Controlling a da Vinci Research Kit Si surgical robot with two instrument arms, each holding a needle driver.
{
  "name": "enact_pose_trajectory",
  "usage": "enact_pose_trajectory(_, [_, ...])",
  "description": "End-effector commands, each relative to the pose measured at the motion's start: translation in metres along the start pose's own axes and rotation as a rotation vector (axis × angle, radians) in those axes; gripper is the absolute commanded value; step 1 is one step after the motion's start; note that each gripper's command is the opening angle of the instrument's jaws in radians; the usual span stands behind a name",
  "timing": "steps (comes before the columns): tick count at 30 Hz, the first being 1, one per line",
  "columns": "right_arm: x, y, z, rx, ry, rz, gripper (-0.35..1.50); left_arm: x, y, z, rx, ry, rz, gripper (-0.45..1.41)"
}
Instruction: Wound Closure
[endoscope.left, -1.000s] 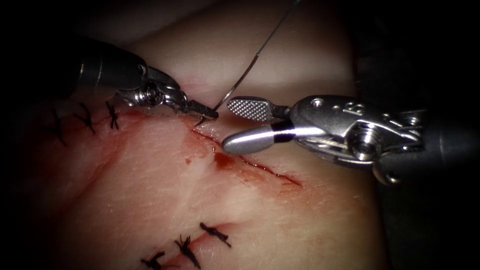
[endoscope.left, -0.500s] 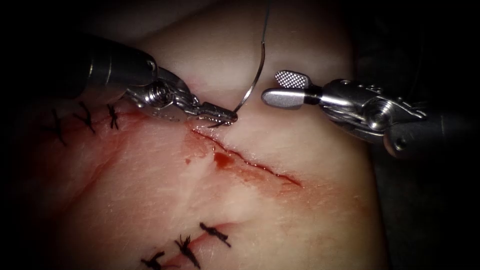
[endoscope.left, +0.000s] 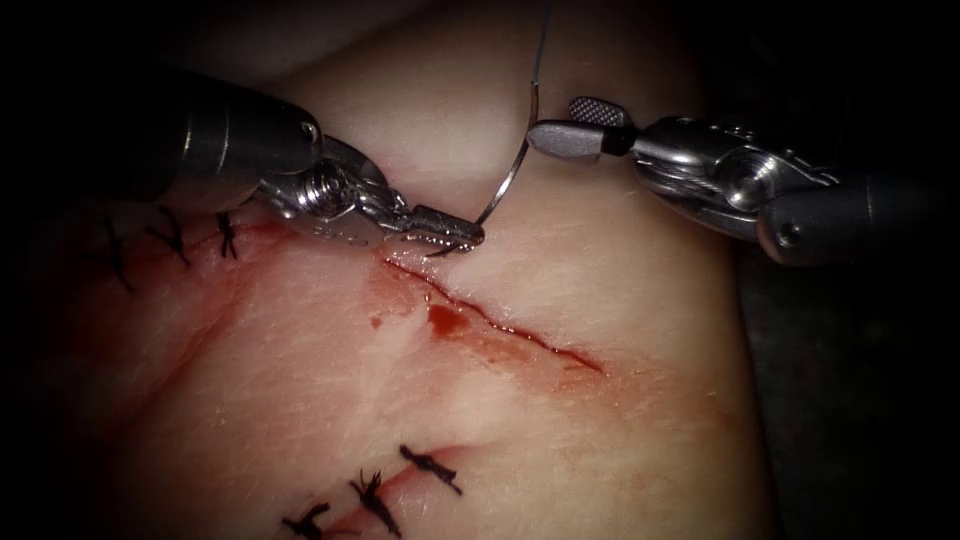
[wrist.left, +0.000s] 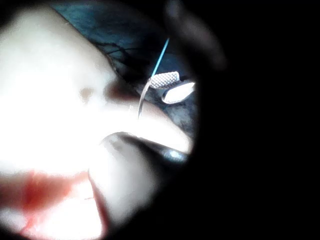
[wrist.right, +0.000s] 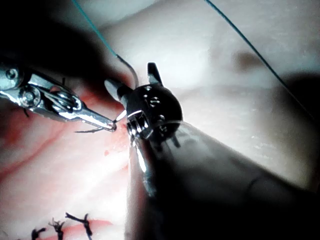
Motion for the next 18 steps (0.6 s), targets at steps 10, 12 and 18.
enact_pose_trajectory(10, [-0.0002,-0.0013,0.0036,-0.026,-0.019,-0.034,0.81,0.0002,0.0000,0.0011,0.021,0.038,-0.006,-0.45])
enact_pose_trajectory(12, [-0.0003,-0.0013,0.0038,-0.027,-0.018,-0.034,0.65,0.0002,0.0000,0.0012,0.021,0.040,-0.007,-0.45])
enact_pose_trajectory(18, [-0.0012,-0.0013,0.0040,-0.036,-0.045,-0.017,-0.35,0.0001,0.0002,0.0013,0.019,0.045,-0.011,-0.45])
